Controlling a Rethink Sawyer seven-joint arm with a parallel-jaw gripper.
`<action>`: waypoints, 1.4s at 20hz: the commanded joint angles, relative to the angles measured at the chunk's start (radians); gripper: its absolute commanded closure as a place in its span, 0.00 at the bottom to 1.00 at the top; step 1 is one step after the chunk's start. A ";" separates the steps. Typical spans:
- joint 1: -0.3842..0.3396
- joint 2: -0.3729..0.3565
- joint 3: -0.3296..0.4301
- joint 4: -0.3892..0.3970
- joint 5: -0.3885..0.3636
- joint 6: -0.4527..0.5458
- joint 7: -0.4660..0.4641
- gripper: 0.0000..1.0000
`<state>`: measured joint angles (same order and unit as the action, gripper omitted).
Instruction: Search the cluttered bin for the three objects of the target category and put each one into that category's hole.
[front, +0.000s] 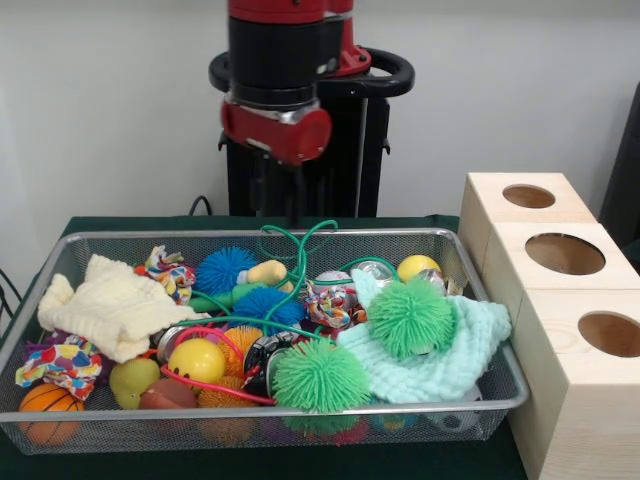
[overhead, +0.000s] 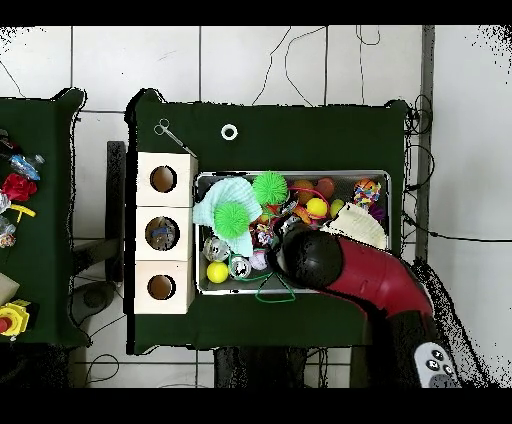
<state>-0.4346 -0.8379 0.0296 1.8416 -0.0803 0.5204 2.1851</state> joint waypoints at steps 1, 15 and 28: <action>-0.131 0.046 0.033 0.106 -0.186 -0.059 -0.186 0.00; -0.438 0.098 0.221 0.064 -0.546 -0.064 -0.339 0.00; -0.541 0.133 0.427 -0.117 -0.472 0.117 -0.348 0.00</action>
<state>-0.9519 -0.7511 0.2727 1.8455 -0.5739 0.5049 2.1512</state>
